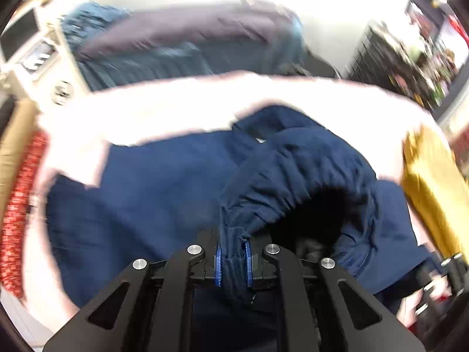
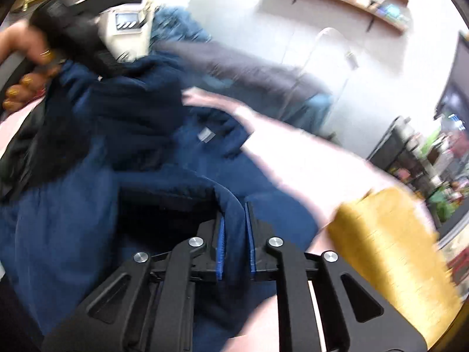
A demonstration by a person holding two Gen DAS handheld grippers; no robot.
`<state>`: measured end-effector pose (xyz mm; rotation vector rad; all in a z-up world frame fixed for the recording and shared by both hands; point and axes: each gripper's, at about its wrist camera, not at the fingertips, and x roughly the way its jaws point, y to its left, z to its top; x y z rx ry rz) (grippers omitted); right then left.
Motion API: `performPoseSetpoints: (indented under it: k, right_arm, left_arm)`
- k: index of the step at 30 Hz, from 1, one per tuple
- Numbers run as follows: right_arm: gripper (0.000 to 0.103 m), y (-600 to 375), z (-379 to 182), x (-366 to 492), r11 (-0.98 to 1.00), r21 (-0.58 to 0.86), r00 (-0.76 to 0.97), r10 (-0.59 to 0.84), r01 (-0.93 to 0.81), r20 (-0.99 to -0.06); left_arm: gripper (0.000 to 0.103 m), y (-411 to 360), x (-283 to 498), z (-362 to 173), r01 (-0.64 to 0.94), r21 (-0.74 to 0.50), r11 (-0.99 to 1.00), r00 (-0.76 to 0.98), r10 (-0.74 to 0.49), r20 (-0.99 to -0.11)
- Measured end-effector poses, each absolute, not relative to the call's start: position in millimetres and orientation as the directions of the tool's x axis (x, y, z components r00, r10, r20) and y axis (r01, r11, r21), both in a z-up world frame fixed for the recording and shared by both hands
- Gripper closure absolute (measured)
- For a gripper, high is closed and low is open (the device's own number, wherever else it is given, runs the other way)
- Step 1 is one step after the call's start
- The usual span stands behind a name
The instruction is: Fold large clothes
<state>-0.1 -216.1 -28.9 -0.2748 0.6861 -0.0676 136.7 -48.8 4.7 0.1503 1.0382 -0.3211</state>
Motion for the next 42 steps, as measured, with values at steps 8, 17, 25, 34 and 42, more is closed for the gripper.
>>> performPoseSetpoints:
  k: [8,17,25,34,42]
  right_arm:
    - [0.096,-340,86,17,0.944,-0.193,0.828,-0.328,0.268,-0.455]
    - [0.095,-481,99,17,0.798,0.324,0.794,-0.289,0.508,-0.534]
    - [0.043,-469,-23,-6,0.788,0.186,0.609,-0.279,0.588,-0.743]
    - [0.02,-401,-14,-46,0.906,0.128,0.717,-0.226,0.403,-0.66]
    - [0.02,-317,-21,-11,0.979,0.173,0.74,0.036,0.11,-0.672]
  left_arm:
    - [0.099,77,157,121,0.063,-0.049,0.997,0.695,-0.079,-0.715]
    - [0.092,171,164,140,-0.148,-0.049,0.988,0.695,0.069,-0.715]
    - [0.03,112,146,1,0.055,-0.105,0.993,0.487,-0.119,-0.865]
    - [0.023,78,115,-89,0.065,-0.205,0.976,0.365,-0.215,-0.906]
    - [0.01,107,80,-97,0.046,-0.185,0.982,0.404,-0.188,-0.895]
